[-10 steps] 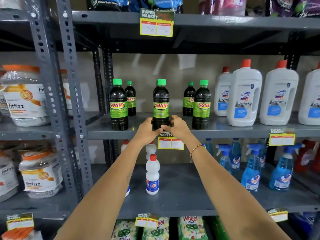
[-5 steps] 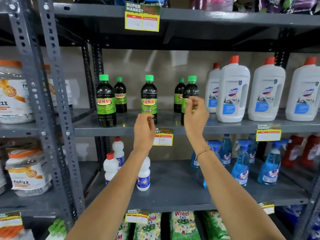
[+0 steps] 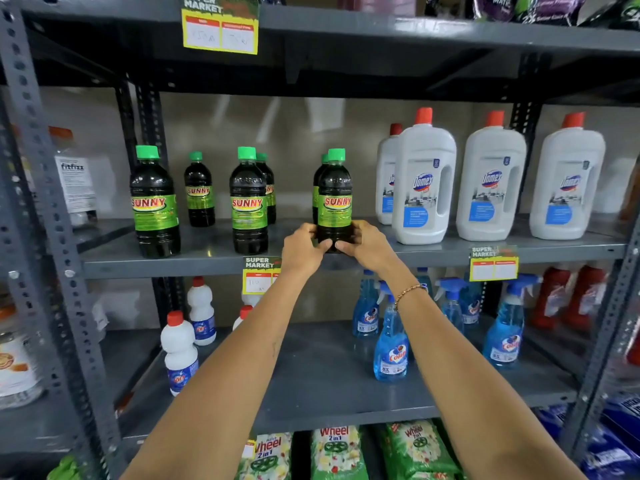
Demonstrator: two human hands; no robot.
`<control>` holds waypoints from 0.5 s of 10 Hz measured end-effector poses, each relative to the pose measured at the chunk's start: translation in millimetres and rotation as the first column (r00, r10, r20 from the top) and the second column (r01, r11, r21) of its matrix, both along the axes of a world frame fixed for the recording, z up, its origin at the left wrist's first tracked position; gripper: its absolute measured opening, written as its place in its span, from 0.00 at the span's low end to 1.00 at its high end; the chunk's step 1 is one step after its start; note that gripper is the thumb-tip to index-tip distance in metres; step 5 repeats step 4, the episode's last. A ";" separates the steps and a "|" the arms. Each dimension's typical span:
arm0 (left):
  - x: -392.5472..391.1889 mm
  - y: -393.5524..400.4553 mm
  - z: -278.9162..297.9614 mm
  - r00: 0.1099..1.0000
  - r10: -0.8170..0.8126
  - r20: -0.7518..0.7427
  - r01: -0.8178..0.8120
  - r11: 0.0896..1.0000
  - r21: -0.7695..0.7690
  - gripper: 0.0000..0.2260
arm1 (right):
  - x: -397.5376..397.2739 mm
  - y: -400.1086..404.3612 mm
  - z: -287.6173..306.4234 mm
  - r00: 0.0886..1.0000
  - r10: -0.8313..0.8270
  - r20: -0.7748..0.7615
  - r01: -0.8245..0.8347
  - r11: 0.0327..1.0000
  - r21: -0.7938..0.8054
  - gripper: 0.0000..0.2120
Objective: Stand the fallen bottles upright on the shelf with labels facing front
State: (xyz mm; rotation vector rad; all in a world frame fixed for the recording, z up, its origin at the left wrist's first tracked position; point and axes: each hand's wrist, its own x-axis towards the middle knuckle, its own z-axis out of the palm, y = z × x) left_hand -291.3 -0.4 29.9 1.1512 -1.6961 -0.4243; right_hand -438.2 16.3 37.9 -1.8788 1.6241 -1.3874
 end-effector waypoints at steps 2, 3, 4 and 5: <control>-0.9 -1.1 -0.1 1.000 0.008 -0.029 -0.008 1.000 0.003 0.17 | -2.0 1.3 -0.8 1.000 0.021 0.009 -0.021 1.000 0.003 0.28; -0.7 3.8 -1.4 1.000 -0.012 -0.019 0.012 1.000 -0.006 0.17 | -1.3 4.4 0.6 0.999 0.049 0.019 -0.049 0.999 0.004 0.28; 5.4 13.4 -3.8 0.999 0.008 -0.037 -0.011 0.997 -0.078 0.19 | 0.5 8.4 0.8 0.998 0.011 0.058 -0.008 0.999 -0.047 0.25; 5.4 13.4 -3.8 0.999 0.008 -0.037 -0.011 0.997 -0.078 0.19 | 0.5 8.4 0.8 0.998 0.011 0.058 -0.008 0.999 -0.047 0.25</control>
